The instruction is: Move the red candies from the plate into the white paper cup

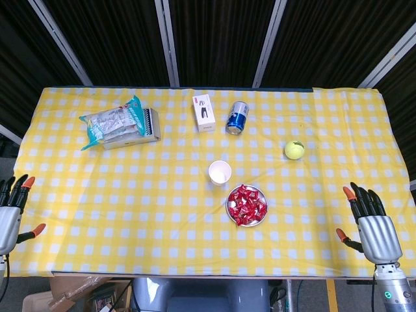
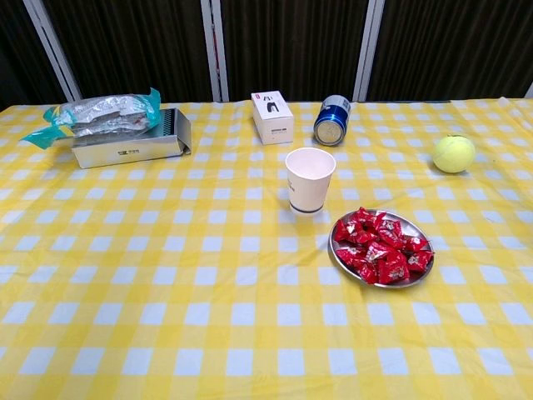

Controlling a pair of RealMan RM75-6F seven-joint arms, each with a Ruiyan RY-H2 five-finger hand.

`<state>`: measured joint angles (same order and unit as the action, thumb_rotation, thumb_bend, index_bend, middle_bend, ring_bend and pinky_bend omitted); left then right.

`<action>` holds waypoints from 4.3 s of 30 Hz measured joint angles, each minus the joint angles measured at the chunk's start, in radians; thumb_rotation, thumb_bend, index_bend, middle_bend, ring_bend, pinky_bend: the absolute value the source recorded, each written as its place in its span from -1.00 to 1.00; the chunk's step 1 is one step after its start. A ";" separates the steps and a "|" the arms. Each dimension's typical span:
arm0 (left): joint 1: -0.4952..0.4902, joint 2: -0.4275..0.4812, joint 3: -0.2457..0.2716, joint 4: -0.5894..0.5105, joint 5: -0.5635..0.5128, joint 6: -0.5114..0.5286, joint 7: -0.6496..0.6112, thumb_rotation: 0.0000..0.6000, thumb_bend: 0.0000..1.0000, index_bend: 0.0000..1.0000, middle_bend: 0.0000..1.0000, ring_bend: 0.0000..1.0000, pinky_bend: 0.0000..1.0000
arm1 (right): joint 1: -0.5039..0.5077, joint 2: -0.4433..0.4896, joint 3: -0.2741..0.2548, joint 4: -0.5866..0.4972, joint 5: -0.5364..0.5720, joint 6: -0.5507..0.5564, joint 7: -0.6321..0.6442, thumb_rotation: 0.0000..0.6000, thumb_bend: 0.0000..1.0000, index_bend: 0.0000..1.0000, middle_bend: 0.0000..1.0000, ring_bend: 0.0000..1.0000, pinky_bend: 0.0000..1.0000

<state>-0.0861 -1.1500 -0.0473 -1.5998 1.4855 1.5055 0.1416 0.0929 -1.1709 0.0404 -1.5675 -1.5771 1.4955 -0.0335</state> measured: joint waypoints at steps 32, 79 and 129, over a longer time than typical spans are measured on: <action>0.010 0.006 -0.007 0.006 0.000 0.017 -0.061 1.00 -0.89 -1.00 -1.00 -1.00 -1.00 | 0.135 -0.010 0.042 -0.254 0.014 -0.183 -0.178 1.00 -0.41 -0.76 0.77 0.80 1.00; -0.001 0.015 -0.010 0.006 -0.025 -0.022 -0.080 1.00 -0.89 -1.00 -1.00 -1.00 -1.00 | 0.491 -0.382 0.200 -0.153 0.800 -0.560 -0.242 1.00 -0.47 -0.94 0.82 0.84 1.00; -0.006 0.026 -0.008 -0.009 -0.040 -0.045 -0.086 1.00 -0.89 -1.00 -1.00 -1.00 -1.00 | 0.503 -0.505 0.113 0.072 0.666 -0.494 -0.284 1.00 -0.21 0.53 0.82 0.84 1.00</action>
<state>-0.0926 -1.1243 -0.0548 -1.6092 1.4452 1.4606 0.0558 0.5957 -1.6755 0.1539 -1.4956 -0.9110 1.0018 -0.3175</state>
